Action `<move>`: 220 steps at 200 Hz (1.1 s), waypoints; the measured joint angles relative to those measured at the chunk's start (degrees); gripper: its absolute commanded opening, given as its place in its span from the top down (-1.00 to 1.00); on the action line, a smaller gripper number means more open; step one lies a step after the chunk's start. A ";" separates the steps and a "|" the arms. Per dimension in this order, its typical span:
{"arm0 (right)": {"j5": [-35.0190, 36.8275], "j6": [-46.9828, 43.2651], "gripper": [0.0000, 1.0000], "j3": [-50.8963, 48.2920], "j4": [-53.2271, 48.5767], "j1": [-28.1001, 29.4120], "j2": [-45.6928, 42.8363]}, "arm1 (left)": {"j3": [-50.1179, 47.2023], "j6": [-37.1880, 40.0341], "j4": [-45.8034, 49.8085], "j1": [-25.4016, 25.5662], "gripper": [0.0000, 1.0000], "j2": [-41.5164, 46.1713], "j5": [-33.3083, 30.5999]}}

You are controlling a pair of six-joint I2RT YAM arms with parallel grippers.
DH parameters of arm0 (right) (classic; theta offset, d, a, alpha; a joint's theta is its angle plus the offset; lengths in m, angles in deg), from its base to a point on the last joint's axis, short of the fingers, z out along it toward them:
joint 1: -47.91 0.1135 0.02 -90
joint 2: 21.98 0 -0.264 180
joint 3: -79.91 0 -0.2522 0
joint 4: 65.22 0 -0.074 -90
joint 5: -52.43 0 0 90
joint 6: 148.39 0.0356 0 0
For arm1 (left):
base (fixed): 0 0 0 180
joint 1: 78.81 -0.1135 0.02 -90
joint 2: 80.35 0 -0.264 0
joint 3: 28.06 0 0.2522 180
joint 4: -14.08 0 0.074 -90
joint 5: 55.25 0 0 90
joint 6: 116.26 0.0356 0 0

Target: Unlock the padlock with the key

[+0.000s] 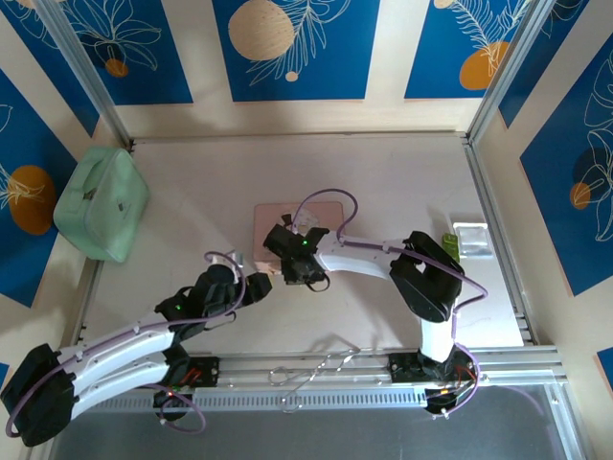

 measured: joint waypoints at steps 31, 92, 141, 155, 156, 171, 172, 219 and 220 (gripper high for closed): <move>-3.28 -0.07 0.72 1.84 -2.38 -1.62 0.85 | -3.41 0.52 -4.37 2.71 0.05 -0.28 -2.45; -9.46 -1.22 0.73 2.86 -4.39 -4.24 0.94 | -4.98 2.64 -20.76 9.09 0.31 -13.57 -5.29; -10.91 -1.99 0.73 3.61 -5.64 -4.85 1.25 | -4.00 3.80 -30.88 9.49 0.28 -24.90 -4.96; -11.32 -2.03 0.73 3.61 -5.66 -5.01 1.25 | -3.23 4.22 -33.40 9.49 0.28 -27.61 -4.83; -11.34 -2.03 0.73 3.61 -5.66 -5.01 1.25 | -3.19 4.24 -33.53 9.49 0.28 -27.74 -4.81; -11.58 -2.05 0.73 3.63 -5.66 -5.09 1.25 | -2.91 4.42 -36.41 9.49 0.28 -30.10 -4.70; -11.61 -2.05 0.73 3.63 -5.66 -5.11 1.25 | -2.91 4.42 -36.50 9.49 0.28 -30.16 -4.70; -11.98 -2.03 0.73 3.63 -5.64 -5.42 1.25 | -2.86 4.81 -41.68 9.46 0.08 -34.86 -4.76; -12.00 -2.01 0.73 3.61 -5.64 -5.44 1.25 | -2.86 4.81 -41.79 9.46 0.08 -34.95 -4.81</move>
